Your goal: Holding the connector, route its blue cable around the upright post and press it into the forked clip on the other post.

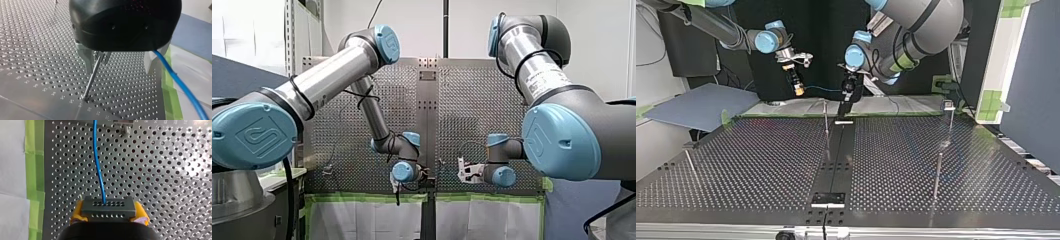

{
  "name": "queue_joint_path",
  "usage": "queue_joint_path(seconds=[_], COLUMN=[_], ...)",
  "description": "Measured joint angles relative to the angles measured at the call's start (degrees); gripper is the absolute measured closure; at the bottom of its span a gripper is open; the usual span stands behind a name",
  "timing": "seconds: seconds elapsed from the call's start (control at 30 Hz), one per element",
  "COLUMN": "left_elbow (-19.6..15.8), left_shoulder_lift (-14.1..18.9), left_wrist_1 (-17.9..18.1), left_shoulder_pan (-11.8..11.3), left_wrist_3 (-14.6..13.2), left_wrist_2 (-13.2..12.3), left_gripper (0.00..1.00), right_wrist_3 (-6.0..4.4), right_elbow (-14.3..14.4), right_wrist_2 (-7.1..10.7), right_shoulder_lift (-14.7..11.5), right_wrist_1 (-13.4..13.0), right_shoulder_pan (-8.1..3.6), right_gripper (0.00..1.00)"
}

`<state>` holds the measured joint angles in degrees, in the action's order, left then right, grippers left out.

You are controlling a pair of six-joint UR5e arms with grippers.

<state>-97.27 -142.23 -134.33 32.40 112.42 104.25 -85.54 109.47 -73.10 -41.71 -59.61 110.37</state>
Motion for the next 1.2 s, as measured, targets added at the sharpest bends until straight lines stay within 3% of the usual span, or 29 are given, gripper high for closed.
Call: queue_joint_path(seconds=[0.13, 0.4, 0.47, 0.5, 0.57, 0.6, 0.67, 0.73, 0.77, 0.97, 1.2], left_elbow=[0.0, 0.0, 0.0, 0.0, 0.0, 0.0, 0.0, 0.0, 0.0, 0.0, 0.0], left_shoulder_lift=[0.0, 0.0, 0.0, 0.0, 0.0, 0.0, 0.0, 0.0, 0.0, 0.0, 0.0], left_wrist_1=[0.0, 0.0, 0.0, 0.0, 0.0, 0.0, 0.1, 0.1, 0.1, 0.9, 2.8], left_shoulder_pan=[0.1, 0.2, 0.2, 0.2, 0.2, 0.2, 0.2, 0.1, 0.1, 0.0, 0.4], left_wrist_3=[1.5, -0.9, -1.6, -1.8, -2.5, -2.9, -3.8, -4.8, -5.2, -7.6, -9.9], left_wrist_2=[0.7, 3.1, 3.6, 3.8, 4.5, 4.7, 5.2, 5.8, 6.2, 6.9, 7.6], left_gripper=[0.01, 0.01, 0.2, 0.2, 0.46, 0.46, 0.73, 0.79, 0.94, 1.0, 1.0], right_wrist_3=[0.0, -0.06, -0.08, -0.08, -0.1, -0.12, -0.14, -0.16, -0.16, -0.31, -0.67], right_elbow=[0.0, 0.0, 0.0, 0.0, 0.0, 0.0, 0.0, 0.0, 0.0, -0.1, -0.1], right_wrist_2=[0.33, 0.42, 0.44, 0.44, 0.46, 0.46, 0.52, 0.55, 0.56, 0.58, 0.61], right_shoulder_lift=[0.0, 0.0, 0.0, 0.0, 0.0, 0.0, 0.0, 0.0, 0.0, 0.0, 0.0], right_wrist_1=[0.0, 0.0, 0.0, 0.0, 0.0, 0.0, 0.0, 0.0, 0.0, 0.0, 0.1], right_shoulder_pan=[0.01, 0.03, 0.04, 0.03, 0.04, 0.03, 0.02, 0.03, 0.02, -0.24, -0.61], right_gripper=[1.0, 1.0, 1.0, 1.0, 1.0, 1.0, 1.0, 1.0, 1.0, 1.0, 1.0])
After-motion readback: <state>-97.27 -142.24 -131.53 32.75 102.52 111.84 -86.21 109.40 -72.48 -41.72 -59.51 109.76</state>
